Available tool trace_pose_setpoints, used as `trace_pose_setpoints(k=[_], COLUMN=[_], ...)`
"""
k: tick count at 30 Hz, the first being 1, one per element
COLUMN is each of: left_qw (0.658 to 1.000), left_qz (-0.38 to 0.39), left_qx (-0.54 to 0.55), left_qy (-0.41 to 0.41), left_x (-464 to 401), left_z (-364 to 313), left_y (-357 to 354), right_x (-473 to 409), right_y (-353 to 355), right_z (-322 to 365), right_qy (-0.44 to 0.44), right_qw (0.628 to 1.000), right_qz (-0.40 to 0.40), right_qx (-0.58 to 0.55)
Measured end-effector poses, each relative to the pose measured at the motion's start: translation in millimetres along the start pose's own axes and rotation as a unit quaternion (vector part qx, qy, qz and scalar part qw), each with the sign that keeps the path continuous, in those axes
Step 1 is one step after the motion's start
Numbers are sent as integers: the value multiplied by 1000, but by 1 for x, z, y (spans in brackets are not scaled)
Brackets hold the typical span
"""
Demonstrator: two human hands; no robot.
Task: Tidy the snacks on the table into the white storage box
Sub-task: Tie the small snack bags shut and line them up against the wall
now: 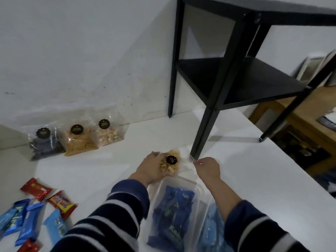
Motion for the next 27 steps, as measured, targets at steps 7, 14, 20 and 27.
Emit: trace_pose_setpoints(k=[7, 14, 20, 27], left_qw=[999, 973, 930, 932], left_qz=[-35, -202, -311, -317], left_qx=[-3, 112, 186, 142], left_qy=[-20, -6, 67, 105], left_x=[9, 72, 133, 153], left_z=[10, 49, 79, 100], left_y=[2, 4, -15, -19], right_x=[-15, 25, 72, 90], right_y=[-20, -37, -87, -104], right_z=[-10, 72, 127, 139], right_qy=[-36, 85, 165, 218], right_qw=[989, 985, 957, 951], right_qz=[11, 114, 226, 214], right_qx=[-141, -96, -74, -53])
Point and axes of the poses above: each hand's wrist, its own x-axis away from the middle knuckle, its own y-axis out of the back of the hand, z = x × y, the point moved 7 cm from there along -x, towards the middle knuckle, and after that the axes turned 10 degrees about z, right-handed, at the moved point
